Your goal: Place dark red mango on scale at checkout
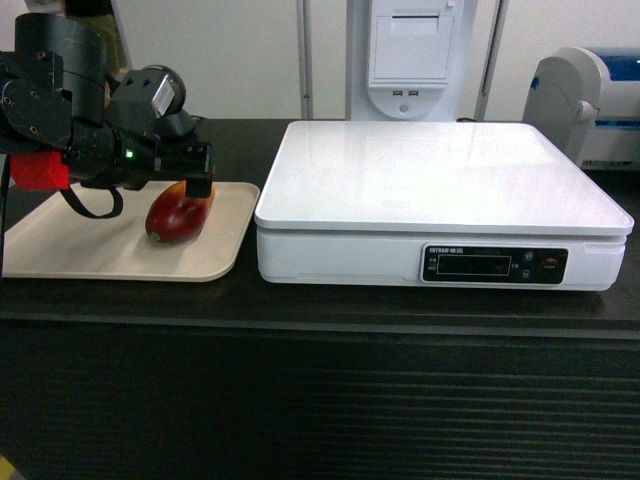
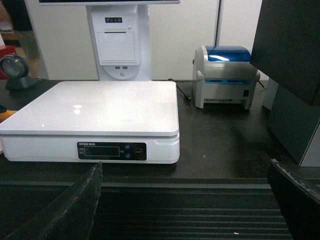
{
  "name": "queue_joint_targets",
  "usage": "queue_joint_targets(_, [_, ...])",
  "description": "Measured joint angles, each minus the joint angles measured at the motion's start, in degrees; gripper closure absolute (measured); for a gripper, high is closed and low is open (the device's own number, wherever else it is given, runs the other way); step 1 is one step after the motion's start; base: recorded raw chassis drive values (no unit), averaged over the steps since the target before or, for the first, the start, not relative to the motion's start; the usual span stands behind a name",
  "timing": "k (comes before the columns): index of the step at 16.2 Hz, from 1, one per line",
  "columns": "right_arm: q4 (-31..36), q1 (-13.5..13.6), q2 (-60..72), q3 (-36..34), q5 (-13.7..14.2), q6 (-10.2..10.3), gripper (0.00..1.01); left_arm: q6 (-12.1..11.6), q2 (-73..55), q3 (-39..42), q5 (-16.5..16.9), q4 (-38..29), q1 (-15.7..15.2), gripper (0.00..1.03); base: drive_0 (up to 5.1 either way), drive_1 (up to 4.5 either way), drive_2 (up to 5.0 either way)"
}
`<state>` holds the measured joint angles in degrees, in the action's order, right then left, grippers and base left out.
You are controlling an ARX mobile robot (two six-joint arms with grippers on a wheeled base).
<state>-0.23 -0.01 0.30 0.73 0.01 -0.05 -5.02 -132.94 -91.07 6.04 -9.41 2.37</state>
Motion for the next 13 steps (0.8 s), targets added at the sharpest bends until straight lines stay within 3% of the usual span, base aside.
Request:
queue_joint_targets(9, [0.0,0.0,0.0,0.0,0.0,0.0,0.03,-0.5,-6.0,-4.2,0.0,3.2,-1.1,0.05,0.0,0.00,0.0])
queue_joint_targets(12, [0.0,0.0,0.0,0.0,0.0,0.0,0.03,-1.0,-6.4,-4.2,0.3,3.0,-1.1,0.34,0.0,0.00,0.0])
queue_joint_targets(13, [0.0,0.0,0.0,0.0,0.0,0.0,0.03,-1.1,-6.4,-4.2,0.4,2.9,-1.0,0.36,0.0,0.00,0.0])
